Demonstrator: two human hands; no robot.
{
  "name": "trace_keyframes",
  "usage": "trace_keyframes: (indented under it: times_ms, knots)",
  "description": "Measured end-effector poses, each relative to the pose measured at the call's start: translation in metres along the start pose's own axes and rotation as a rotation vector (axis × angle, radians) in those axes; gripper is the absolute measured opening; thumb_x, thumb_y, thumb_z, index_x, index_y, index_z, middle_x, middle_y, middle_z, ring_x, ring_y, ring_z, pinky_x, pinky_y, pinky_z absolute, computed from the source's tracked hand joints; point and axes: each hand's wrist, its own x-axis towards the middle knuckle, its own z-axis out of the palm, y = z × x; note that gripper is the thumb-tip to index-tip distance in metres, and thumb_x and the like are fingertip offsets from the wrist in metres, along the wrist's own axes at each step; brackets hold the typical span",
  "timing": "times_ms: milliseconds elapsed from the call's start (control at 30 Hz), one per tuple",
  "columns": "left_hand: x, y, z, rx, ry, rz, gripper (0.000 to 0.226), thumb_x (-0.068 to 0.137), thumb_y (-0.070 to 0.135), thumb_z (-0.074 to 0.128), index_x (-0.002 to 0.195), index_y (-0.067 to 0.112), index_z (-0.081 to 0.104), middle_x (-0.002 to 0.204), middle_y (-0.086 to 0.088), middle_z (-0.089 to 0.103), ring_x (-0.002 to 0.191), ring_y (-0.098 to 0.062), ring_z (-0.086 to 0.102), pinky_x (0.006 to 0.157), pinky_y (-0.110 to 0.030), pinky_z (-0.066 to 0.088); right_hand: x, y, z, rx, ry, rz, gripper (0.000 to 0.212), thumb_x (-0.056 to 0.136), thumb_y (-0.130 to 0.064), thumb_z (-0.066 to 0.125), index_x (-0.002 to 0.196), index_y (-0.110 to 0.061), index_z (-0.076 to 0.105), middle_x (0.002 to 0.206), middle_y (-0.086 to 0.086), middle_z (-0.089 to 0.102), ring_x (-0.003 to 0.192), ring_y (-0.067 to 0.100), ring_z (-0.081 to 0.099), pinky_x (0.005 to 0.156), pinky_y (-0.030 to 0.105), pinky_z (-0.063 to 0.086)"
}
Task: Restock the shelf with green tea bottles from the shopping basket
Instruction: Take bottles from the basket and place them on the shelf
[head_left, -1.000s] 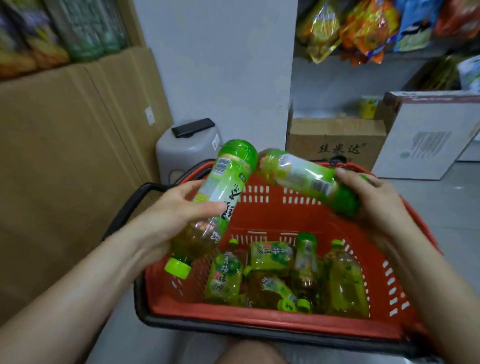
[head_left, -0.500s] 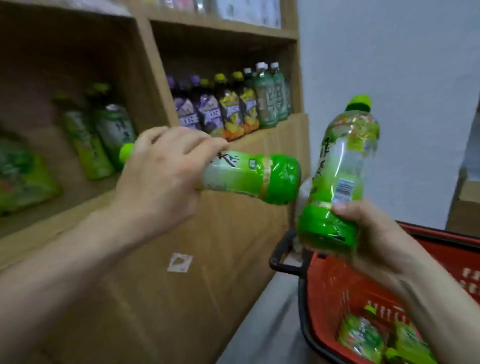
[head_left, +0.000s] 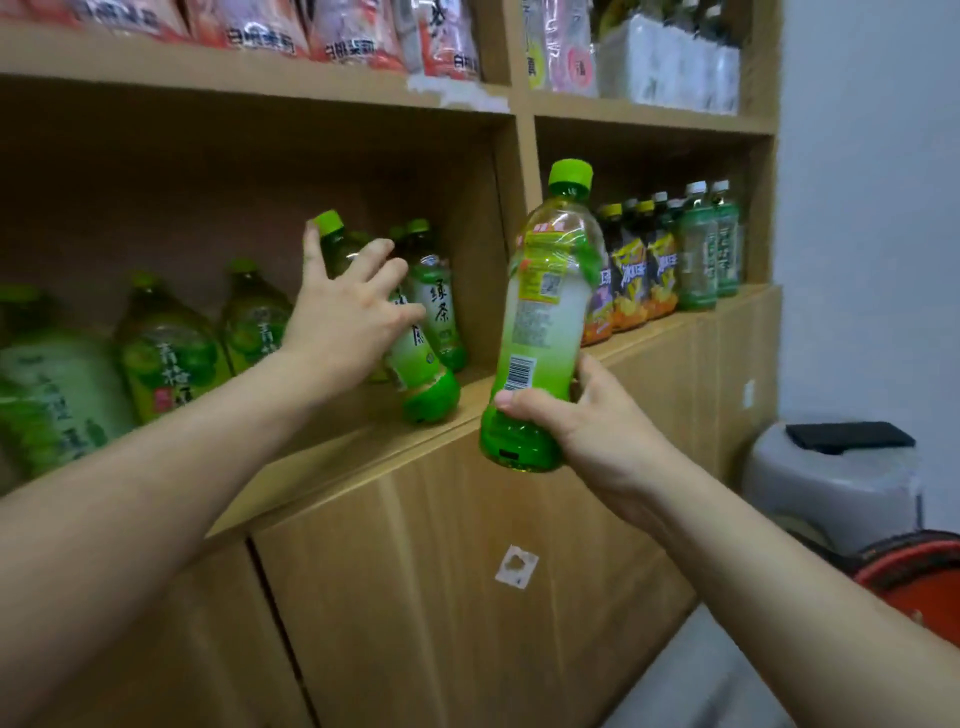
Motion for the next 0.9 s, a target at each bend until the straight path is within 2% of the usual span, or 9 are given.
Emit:
trace_keyframes:
  times_ms: [133, 233, 333, 467, 567, 667, 767, 833, 900]
  knots:
    - [0.015, -0.001, 0.017, 0.089, -0.018, 0.081, 0.041, 0.092, 0.031, 0.052, 0.133, 0.037, 0.045, 0.155, -0.012, 0.02, 0.147, -0.03, 0.003, 0.104, -0.076, 0.005, 0.039, 0.003, 0.023, -0.168, 0.052, -0.064, 0.064, 0.064, -0.023, 0.083, 0.12, -0.02, 0.053, 0.109, 0.0, 0.07, 0.098, 0.018, 0.069, 0.089, 0.041, 0.056]
    - [0.026, 0.01, 0.018, 0.114, -0.009, 0.165, 0.042, 0.096, 0.028, 0.045, 0.138, 0.028, 0.041, 0.158, -0.014, 0.013, 0.147, -0.032, 0.0, 0.108, -0.072, 0.009, 0.064, 0.004, 0.038, -0.273, 0.1, -0.113, 0.061, 0.069, -0.021, 0.082, 0.12, -0.017, 0.048, 0.112, -0.002, 0.064, 0.102, 0.016, 0.063, 0.09, 0.037, 0.054]
    - [0.031, 0.017, 0.023, 0.115, -0.016, 0.194, 0.048, 0.095, 0.024, 0.049, 0.141, 0.017, 0.039, 0.159, -0.015, 0.01, 0.147, -0.033, -0.001, 0.109, -0.068, 0.01, 0.08, 0.014, 0.044, -0.363, 0.143, -0.105, 0.06, 0.073, -0.019, 0.081, 0.12, -0.014, 0.045, 0.116, 0.003, 0.061, 0.104, 0.02, 0.06, 0.092, 0.038, 0.052]
    - [0.028, 0.004, 0.038, 0.028, 0.148, 0.199, 0.055, 0.087, 0.016, 0.06, 0.139, 0.01, 0.041, 0.154, -0.017, 0.027, 0.146, -0.031, 0.015, 0.111, -0.063, 0.021, 0.091, 0.034, 0.035, -0.503, 0.196, -0.078, 0.058, 0.07, -0.023, 0.084, 0.116, -0.014, 0.05, 0.112, 0.003, 0.065, 0.102, 0.021, 0.063, 0.093, 0.041, 0.051]
    - [0.018, -0.003, 0.042, -0.135, 0.239, 0.177, 0.068, 0.067, 0.003, 0.074, 0.132, 0.004, 0.052, 0.145, -0.021, 0.042, 0.139, -0.036, 0.032, 0.105, -0.063, 0.031, 0.099, 0.038, 0.028, -0.631, 0.186, -0.092, 0.06, 0.07, -0.031, 0.084, 0.118, -0.016, 0.051, 0.115, 0.002, 0.065, 0.106, 0.021, 0.061, 0.093, 0.039, 0.05]
    - [0.003, 0.004, 0.04, -0.428, 0.338, 0.041, 0.063, 0.065, -0.004, 0.069, 0.126, 0.004, 0.057, 0.144, -0.024, 0.04, 0.137, -0.04, 0.031, 0.103, -0.062, 0.035, 0.108, 0.041, 0.029, -0.74, 0.175, -0.046, 0.063, 0.072, -0.042, 0.079, 0.121, -0.02, 0.046, 0.121, 0.001, 0.063, 0.113, 0.026, 0.058, 0.098, 0.047, 0.045]
    - [-0.005, 0.015, 0.031, -0.722, 0.445, -0.232, 0.059, 0.073, 0.005, 0.07, 0.129, 0.01, 0.052, 0.14, -0.021, 0.039, 0.131, -0.037, 0.036, 0.107, -0.045, 0.034, 0.113, 0.042, 0.03, -0.8, 0.147, 0.001, 0.064, 0.076, -0.045, 0.075, 0.124, -0.02, 0.04, 0.125, 0.003, 0.061, 0.117, 0.03, 0.056, 0.1, 0.052, 0.041]
    - [-0.001, 0.024, 0.026, -0.963, 0.336, -0.558, 0.079, 0.073, 0.023, 0.078, 0.139, 0.015, 0.036, 0.14, -0.016, 0.038, 0.129, -0.032, 0.038, 0.106, -0.04, 0.033, 0.112, 0.043, 0.03, -0.813, 0.133, 0.003, 0.07, 0.078, -0.043, 0.074, 0.13, -0.019, 0.036, 0.128, 0.006, 0.059, 0.119, 0.032, 0.055, 0.101, 0.051, 0.04]
    - [0.005, 0.034, 0.025, -1.247, 0.048, -0.832, 0.091, 0.067, 0.032, 0.084, 0.138, 0.015, 0.029, 0.137, -0.011, 0.046, 0.125, -0.028, 0.046, 0.103, -0.038, 0.039, 0.108, 0.046, 0.029, -0.826, 0.149, -0.038, 0.08, 0.079, -0.04, 0.074, 0.14, -0.02, 0.027, 0.133, 0.009, 0.053, 0.121, 0.032, 0.052, 0.103, 0.048, 0.04]
